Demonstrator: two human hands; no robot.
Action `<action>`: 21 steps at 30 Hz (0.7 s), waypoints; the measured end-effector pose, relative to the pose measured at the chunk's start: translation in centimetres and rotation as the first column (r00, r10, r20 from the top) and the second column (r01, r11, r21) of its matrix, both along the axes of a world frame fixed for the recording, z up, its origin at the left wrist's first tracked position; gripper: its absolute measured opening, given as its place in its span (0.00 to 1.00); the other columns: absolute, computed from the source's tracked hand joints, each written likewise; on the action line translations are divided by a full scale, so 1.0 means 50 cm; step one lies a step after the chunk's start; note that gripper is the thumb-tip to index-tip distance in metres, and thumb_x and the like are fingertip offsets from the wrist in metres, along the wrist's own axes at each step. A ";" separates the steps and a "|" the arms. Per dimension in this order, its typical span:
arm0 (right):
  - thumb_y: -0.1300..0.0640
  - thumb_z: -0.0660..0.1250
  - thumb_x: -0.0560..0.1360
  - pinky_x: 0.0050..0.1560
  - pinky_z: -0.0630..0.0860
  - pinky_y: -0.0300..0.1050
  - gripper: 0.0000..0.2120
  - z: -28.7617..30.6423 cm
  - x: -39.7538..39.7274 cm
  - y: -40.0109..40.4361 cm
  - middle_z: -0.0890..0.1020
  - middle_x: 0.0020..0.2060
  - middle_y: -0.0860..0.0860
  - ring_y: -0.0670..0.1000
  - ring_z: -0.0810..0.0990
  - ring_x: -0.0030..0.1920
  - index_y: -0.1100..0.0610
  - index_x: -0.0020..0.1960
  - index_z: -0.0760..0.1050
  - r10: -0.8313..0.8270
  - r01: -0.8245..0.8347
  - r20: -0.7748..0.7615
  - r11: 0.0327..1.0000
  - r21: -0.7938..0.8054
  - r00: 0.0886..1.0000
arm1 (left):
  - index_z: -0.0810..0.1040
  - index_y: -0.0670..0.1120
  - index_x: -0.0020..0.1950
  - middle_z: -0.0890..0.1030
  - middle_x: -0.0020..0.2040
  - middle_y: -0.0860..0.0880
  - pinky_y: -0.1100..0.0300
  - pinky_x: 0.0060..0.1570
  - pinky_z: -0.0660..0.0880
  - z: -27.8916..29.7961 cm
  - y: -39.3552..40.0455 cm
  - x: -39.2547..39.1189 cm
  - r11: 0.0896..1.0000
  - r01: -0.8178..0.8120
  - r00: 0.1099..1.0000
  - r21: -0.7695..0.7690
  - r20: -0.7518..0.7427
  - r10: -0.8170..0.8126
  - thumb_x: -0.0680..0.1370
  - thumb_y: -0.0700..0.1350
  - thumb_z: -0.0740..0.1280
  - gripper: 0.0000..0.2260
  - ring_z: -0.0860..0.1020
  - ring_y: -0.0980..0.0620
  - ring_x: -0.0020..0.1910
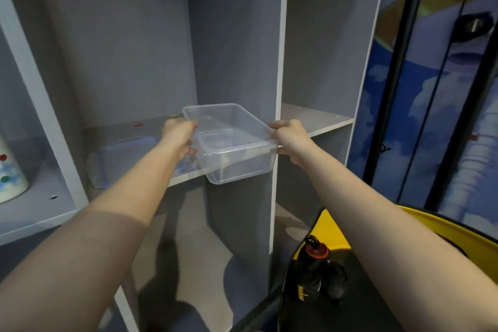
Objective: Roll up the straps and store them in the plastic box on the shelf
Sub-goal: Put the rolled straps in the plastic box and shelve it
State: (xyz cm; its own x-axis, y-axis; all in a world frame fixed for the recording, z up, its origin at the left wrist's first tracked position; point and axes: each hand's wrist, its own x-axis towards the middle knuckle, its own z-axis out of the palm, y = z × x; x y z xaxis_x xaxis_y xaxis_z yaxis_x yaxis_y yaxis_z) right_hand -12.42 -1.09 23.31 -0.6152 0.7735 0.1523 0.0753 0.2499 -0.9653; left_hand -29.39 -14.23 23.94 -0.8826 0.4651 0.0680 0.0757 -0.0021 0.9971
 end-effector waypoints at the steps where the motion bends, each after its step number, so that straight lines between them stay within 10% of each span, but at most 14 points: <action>1: 0.71 0.57 0.75 0.47 0.80 0.52 0.17 -0.003 0.017 -0.004 0.78 0.47 0.54 0.54 0.78 0.45 0.62 0.60 0.75 -0.010 0.010 -0.012 1.000 -0.011 1.000 | 0.74 0.43 0.58 0.74 0.50 0.42 0.53 0.37 0.73 0.002 0.003 0.013 1.000 0.005 1.000 0.003 -0.026 -0.005 0.77 0.39 0.61 0.10 0.73 0.44 0.46; 12: 0.66 0.62 0.76 0.41 0.77 0.41 0.10 -0.040 0.200 -0.005 0.79 0.45 0.57 0.54 0.79 0.42 0.65 0.56 0.77 -0.124 0.124 0.009 0.992 -0.032 0.992 | 0.79 0.46 0.52 0.79 0.47 0.47 0.63 0.22 0.76 -0.041 0.028 0.196 0.984 0.177 0.979 0.019 -0.104 -0.175 0.78 0.41 0.63 0.07 0.77 0.54 0.34; 18: 0.65 0.62 0.76 0.43 0.77 0.55 0.07 -0.120 0.330 0.034 0.78 0.42 0.60 0.58 0.79 0.42 0.64 0.49 0.78 -0.224 0.234 0.113 0.968 -0.090 0.968 | 0.77 0.45 0.62 0.81 0.53 0.46 0.57 0.34 0.79 -0.115 0.078 0.303 0.927 0.367 0.928 -0.078 -0.043 -0.371 0.78 0.43 0.64 0.13 0.80 0.49 0.48; 21: 0.63 0.62 0.78 0.46 0.80 0.60 0.13 -0.163 0.389 0.049 0.75 0.53 0.58 0.61 0.80 0.51 0.63 0.62 0.72 -0.258 0.288 0.185 0.945 -0.156 0.948 | 0.76 0.48 0.60 0.81 0.51 0.48 0.59 0.35 0.79 -0.140 0.105 0.361 0.887 0.444 0.893 -0.126 -0.018 -0.450 0.78 0.40 0.63 0.12 0.80 0.52 0.47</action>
State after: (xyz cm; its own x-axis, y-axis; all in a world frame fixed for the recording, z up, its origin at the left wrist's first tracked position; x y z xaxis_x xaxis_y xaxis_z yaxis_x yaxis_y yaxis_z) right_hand 7.03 1.37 15.19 -0.3815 0.9203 -0.0867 0.2727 0.0225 -0.9618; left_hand -11.36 -8.98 16.93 -0.5765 0.8168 0.0246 0.1388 0.0682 0.9880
